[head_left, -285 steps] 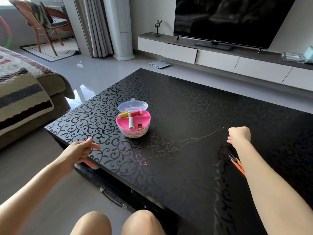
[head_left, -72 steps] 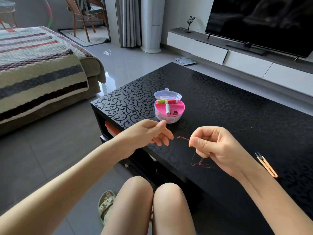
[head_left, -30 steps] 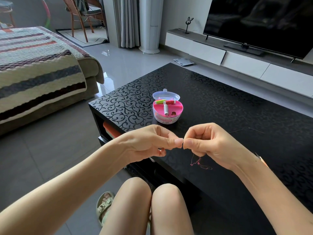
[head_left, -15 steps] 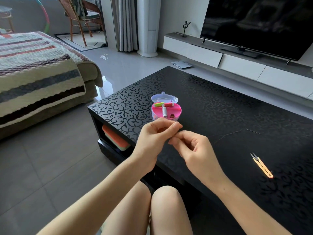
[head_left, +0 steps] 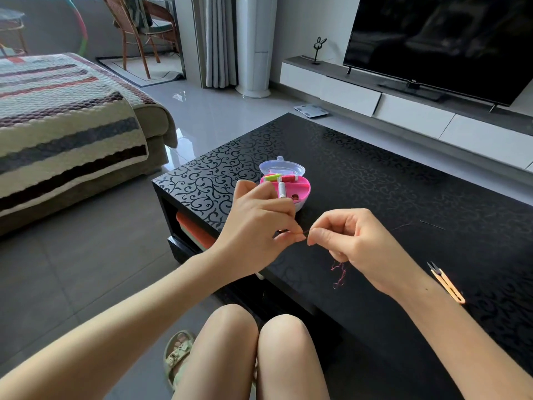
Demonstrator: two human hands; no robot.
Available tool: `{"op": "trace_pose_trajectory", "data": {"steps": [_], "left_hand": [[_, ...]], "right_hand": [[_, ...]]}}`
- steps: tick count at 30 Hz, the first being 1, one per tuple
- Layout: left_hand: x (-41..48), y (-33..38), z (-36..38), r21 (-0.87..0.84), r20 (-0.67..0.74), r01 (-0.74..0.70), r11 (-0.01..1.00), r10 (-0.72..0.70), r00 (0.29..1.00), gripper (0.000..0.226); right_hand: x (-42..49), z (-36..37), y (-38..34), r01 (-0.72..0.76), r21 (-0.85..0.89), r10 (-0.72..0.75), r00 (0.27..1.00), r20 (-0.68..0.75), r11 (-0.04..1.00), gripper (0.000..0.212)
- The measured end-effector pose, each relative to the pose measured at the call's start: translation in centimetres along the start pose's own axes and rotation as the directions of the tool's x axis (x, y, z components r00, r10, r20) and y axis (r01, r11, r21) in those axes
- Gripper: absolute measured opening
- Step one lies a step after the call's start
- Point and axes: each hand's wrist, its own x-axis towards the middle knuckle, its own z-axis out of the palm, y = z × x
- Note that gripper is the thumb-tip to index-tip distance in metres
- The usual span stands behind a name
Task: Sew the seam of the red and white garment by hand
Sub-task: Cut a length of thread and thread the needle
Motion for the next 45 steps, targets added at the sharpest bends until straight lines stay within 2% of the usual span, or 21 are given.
{"op": "trace_pose_trajectory", "data": {"steps": [3,8,18,25,36,42,45], "left_hand": [[0.3,0.4,-0.1,0.041,0.049,0.077,0.996,-0.079,0.996,0.016],[0.9,0.8,-0.8,-0.004,0.136,0.209,0.978,-0.206,0.969,0.027],[1.3,0.9,-1.5,-0.001,0.211,0.310,0.951,-0.303,0.929,0.044],[1.2,1.1,-1.5,-0.021,0.243,0.359,0.933,-0.343,0.907,0.050],[1.2,1.4,-1.7,-0.083,0.234,0.405,0.911,-0.377,0.896,0.041],[1.1,1.4,-1.5,-0.197,0.259,0.431,0.881,-0.377,0.889,0.045],[1.0,1.6,-1.5,-0.275,0.278,0.423,0.863,-0.350,0.895,0.045]], "right_hand": [[0.5,-0.6,0.0,-0.011,-0.016,0.011,1.000,-0.014,1.000,0.021],[0.9,-1.2,-0.2,-0.003,0.009,0.003,1.000,0.007,1.000,0.018],[0.7,-1.4,0.4,-0.017,0.009,0.017,1.000,0.024,1.000,0.023],[0.7,-1.3,1.0,-0.031,0.013,0.030,0.999,0.026,0.999,0.024],[1.0,-1.2,1.8,-0.056,0.019,0.055,0.998,0.041,0.998,0.028],[1.2,-1.2,2.1,-0.073,0.035,0.072,0.996,0.051,0.997,0.016],[1.2,-1.1,2.2,-0.071,0.025,0.070,0.996,0.053,0.997,0.016]]}}
